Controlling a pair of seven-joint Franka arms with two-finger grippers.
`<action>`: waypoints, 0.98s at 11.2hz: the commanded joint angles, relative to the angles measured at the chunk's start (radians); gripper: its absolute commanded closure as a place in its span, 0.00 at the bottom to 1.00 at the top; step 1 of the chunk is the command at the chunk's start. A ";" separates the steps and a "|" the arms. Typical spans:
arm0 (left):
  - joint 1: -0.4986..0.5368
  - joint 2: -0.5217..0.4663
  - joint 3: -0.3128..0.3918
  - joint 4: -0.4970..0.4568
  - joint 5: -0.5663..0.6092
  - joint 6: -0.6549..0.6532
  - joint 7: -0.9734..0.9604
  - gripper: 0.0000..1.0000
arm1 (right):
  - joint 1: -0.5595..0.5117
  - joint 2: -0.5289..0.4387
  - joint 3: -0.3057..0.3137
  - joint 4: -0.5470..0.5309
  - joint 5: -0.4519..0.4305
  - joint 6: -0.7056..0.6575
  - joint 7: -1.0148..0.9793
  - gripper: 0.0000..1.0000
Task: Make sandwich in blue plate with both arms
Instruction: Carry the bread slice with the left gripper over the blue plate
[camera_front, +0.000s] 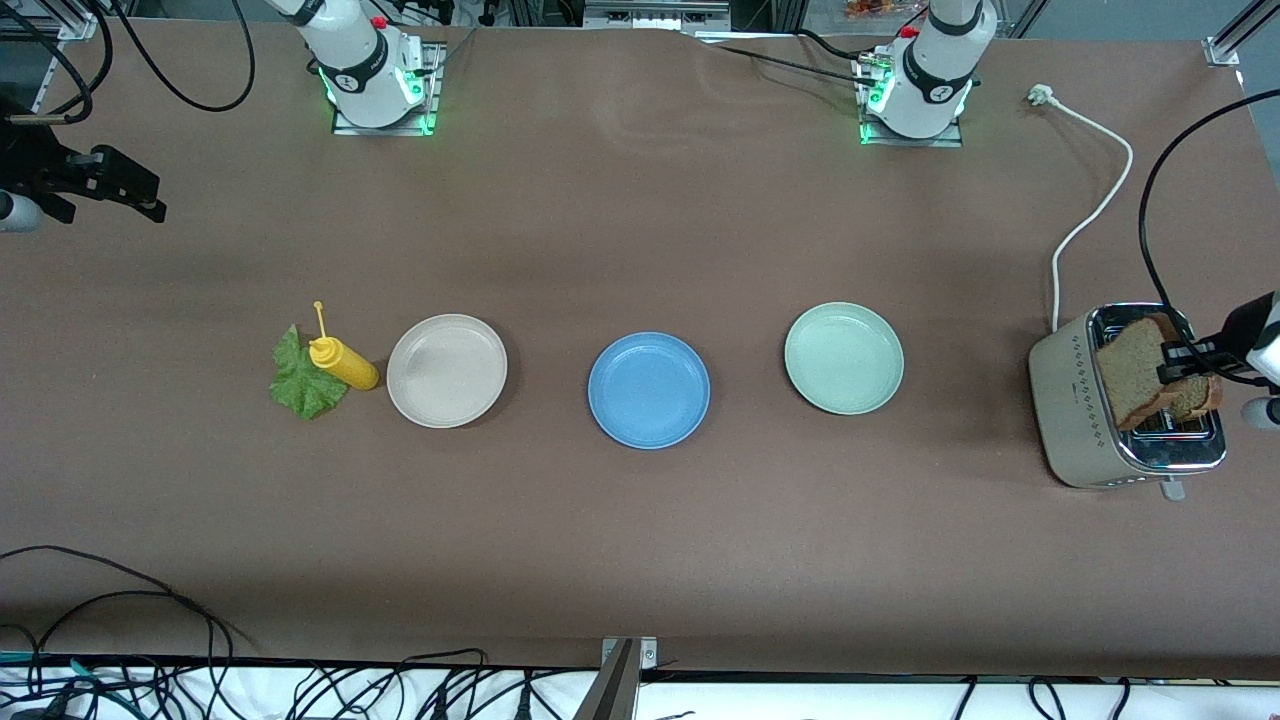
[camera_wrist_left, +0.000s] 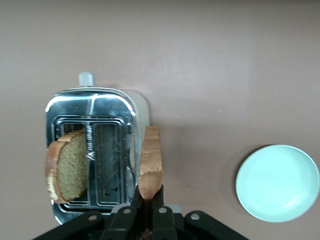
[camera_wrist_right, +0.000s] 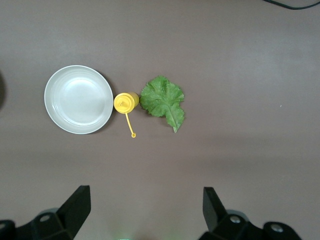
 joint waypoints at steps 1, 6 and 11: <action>0.001 -0.036 -0.048 0.007 -0.084 -0.080 0.007 1.00 | -0.004 0.009 0.001 0.027 0.015 -0.020 -0.006 0.00; -0.012 -0.028 -0.214 -0.002 -0.205 -0.146 -0.133 1.00 | -0.004 0.010 0.000 0.027 0.015 -0.020 -0.006 0.00; -0.033 0.036 -0.432 0.005 -0.216 -0.123 -0.374 1.00 | -0.002 0.009 0.000 0.029 0.015 -0.021 -0.006 0.00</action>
